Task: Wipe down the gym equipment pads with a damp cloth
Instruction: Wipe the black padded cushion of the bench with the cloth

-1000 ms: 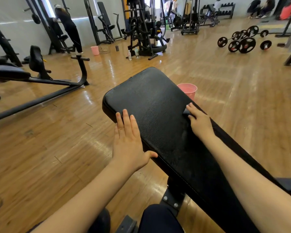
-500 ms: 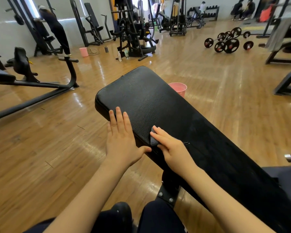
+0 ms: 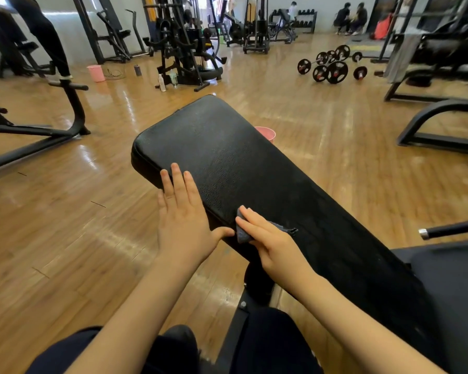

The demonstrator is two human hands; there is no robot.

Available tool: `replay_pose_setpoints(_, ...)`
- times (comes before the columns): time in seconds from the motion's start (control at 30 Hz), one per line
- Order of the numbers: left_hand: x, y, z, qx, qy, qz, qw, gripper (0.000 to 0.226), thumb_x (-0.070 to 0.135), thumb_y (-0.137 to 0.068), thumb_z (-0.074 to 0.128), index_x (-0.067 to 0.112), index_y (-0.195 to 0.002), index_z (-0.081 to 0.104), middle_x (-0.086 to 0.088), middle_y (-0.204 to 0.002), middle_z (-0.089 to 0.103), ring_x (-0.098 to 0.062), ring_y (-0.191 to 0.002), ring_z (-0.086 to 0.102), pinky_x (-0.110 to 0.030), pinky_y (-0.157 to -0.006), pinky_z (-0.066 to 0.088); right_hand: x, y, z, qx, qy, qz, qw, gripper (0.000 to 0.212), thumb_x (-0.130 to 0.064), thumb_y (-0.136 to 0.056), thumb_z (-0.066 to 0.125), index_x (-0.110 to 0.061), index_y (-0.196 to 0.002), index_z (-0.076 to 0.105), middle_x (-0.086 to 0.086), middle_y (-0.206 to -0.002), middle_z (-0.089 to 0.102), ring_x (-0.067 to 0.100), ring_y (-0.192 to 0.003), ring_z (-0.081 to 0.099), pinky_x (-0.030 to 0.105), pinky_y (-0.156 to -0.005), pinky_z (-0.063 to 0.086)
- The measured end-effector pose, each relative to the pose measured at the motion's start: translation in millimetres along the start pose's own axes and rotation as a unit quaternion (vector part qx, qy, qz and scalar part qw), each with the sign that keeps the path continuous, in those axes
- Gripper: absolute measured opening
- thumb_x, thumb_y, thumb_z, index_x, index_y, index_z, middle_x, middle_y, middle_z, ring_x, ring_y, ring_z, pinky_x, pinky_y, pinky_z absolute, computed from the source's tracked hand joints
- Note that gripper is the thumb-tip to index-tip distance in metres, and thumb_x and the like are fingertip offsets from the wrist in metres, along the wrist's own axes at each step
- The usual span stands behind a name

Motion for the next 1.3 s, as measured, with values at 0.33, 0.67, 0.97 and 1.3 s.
replay_pose_setpoints(0.33,1.2,10.4,5.9,0.062,-0.013,0.051,0.997,0.132,0.067,-0.069,0.067,-0.004,-0.145,-0.013,-0.026,-0.156,-0.009,-0.036,-0.145,-0.009,-0.049,-0.116,0.012,-6.1,-9.2,3.5,-0.007,-0.003,-0.008,1.000,0.050,0.001,-0.082,0.046,-0.002,-0.132,0.049,-0.002,-0.141,0.033,0.005,-0.133,0.026,0.009,-0.110,0.014)
replay_pose_setpoints(0.67,1.9,17.0,13.1,0.158,-0.023,0.097,0.982,0.119,0.058,-0.061,0.076,-0.013,-0.142,0.025,-0.032,-0.150,0.024,-0.041,-0.140,0.017,-0.054,-0.107,0.022,0.3,9.2,-1.0,0.023,0.006,0.005,1.000,0.051,0.002,-0.083,0.047,-0.006,-0.133,0.047,-0.003,-0.142,0.035,0.005,-0.134,0.026,0.011,-0.110,0.017)
replay_pose_setpoints(0.97,31.2,35.3,29.5,0.079,-0.025,0.128,0.988,0.112,0.069,-0.082,0.046,-0.003,-0.147,-0.009,-0.020,-0.158,-0.011,-0.030,-0.140,-0.023,-0.047,-0.116,0.000,-5.7,18.0,0.3,0.022,0.041,0.021,0.999,0.052,0.002,-0.084,0.050,-0.004,-0.135,0.045,-0.001,-0.142,0.035,0.008,-0.134,0.025,0.006,-0.109,0.011)
replay_pose_setpoints(1.3,31.3,36.1,32.8,0.101,-0.064,0.120,0.985,0.116,0.067,-0.059,0.070,-0.008,-0.140,0.035,-0.026,-0.149,0.032,-0.039,-0.140,0.026,-0.056,-0.105,0.029,33.9,9.5,-13.1,-0.001,0.015,0.018,1.000,0.059,0.016,-0.077,0.046,-0.003,-0.133,0.048,0.002,-0.141,0.038,0.013,-0.132,0.030,0.013,-0.111,0.017)
Point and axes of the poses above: each hand's wrist, its own y-axis away from the middle knuckle, its own z-axis out of the palm, x = y × z, the point moved 7 cm from there along -y, towards the middle knuckle
